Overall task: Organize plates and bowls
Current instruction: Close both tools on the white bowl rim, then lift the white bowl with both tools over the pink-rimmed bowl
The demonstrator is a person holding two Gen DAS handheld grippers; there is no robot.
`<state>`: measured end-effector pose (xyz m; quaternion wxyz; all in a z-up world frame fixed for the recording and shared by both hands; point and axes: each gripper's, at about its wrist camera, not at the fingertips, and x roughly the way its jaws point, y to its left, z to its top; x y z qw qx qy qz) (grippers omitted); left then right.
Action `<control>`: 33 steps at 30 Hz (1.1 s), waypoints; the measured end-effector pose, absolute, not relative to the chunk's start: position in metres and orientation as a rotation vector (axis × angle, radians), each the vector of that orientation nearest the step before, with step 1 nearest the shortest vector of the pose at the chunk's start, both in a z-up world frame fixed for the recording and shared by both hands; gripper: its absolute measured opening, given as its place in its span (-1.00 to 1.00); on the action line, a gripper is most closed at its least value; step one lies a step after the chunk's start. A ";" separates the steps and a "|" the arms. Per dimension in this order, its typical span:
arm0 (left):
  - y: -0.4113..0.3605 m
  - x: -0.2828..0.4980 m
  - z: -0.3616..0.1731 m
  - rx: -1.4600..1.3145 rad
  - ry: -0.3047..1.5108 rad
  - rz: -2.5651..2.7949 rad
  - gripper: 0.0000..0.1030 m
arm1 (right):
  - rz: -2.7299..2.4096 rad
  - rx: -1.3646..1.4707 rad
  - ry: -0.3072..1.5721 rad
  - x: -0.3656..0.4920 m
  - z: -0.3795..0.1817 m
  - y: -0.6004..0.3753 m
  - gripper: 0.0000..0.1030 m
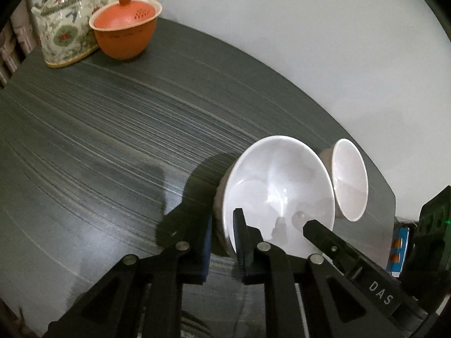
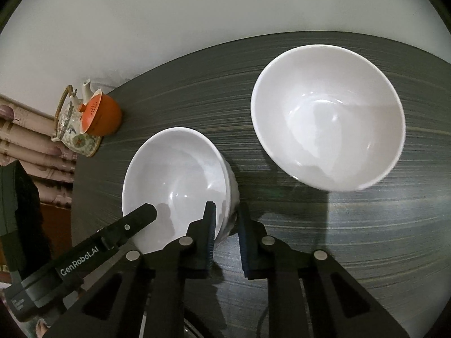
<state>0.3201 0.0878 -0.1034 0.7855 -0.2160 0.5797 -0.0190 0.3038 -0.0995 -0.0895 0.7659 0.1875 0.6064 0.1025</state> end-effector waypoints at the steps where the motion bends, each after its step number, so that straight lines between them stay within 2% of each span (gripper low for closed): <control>1: 0.086 0.318 -0.100 -0.464 1.245 -0.043 -0.72 | 0.224 0.406 1.314 0.303 -0.087 -0.098 -0.70; 23: 0.072 0.227 -0.013 -0.351 1.128 -0.044 -0.72 | 0.282 0.402 1.200 0.220 -0.008 -0.105 -0.71; 33: 0.029 0.178 0.006 -0.311 1.112 -0.115 -0.72 | 0.270 0.391 1.131 0.153 0.028 -0.130 -0.70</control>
